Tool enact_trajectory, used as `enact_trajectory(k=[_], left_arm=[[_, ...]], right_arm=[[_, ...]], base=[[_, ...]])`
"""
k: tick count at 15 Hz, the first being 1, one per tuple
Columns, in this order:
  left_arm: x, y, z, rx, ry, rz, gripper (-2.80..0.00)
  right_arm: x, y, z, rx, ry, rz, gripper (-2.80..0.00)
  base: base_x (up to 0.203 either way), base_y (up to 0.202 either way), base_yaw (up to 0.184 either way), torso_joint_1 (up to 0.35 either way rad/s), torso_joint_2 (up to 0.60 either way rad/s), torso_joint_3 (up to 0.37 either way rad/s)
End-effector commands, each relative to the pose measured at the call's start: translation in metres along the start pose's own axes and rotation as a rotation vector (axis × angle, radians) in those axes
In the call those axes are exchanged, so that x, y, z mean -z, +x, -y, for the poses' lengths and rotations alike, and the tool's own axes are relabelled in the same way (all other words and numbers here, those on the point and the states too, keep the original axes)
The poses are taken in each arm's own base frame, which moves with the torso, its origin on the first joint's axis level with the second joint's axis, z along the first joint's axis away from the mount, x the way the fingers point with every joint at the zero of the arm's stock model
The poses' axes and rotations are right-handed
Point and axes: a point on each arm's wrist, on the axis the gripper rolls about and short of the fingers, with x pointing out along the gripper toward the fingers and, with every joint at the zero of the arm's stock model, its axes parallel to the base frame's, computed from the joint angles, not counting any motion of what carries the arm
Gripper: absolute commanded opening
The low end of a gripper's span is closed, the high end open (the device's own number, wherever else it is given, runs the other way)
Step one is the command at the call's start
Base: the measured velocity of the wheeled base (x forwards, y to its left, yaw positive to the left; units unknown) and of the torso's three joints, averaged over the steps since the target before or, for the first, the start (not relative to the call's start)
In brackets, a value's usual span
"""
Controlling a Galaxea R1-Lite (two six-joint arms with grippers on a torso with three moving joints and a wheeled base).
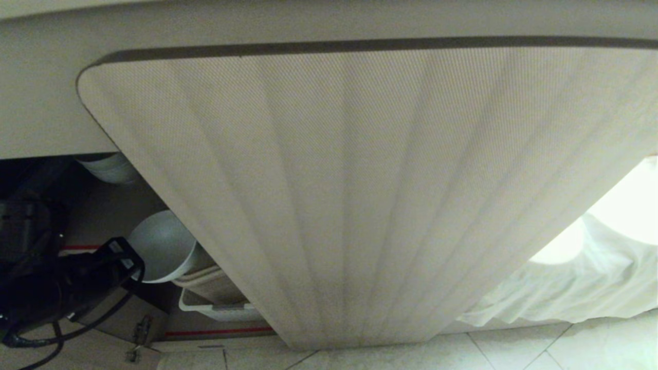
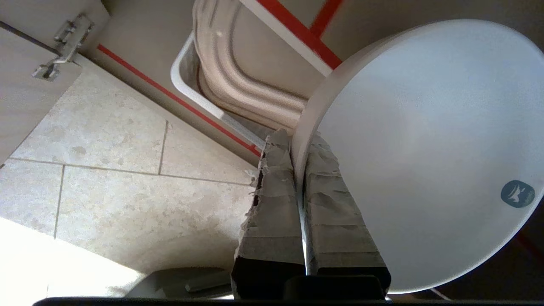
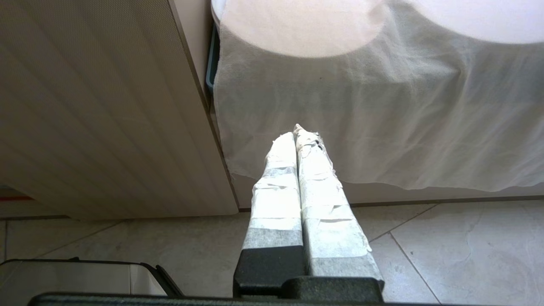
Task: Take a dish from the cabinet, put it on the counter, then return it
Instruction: Take the bowl from the cabinet, then place it on the table
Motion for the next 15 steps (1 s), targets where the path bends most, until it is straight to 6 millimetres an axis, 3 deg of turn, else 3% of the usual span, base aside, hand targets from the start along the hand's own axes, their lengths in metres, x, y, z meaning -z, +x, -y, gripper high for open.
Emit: enact_trajectory(k=[1, 15], left_arm=[[0.002, -0.008, -0.001, 0.018, -0.002, 0.010, -2.80], [0.030, -0.060, -0.021, 0.052, 0.129, -0.092, -2.80]], right_arm=[[0.000, 0.000, 0.000, 0.000, 0.000, 0.000, -2.80], [0.000, 0.000, 0.000, -0.001, 0.000, 0.000, -2.80]], base=[[0.000, 0.000, 0.000, 0.000, 0.00, 0.000], [0.000, 0.000, 0.000, 0.000, 0.00, 0.000]])
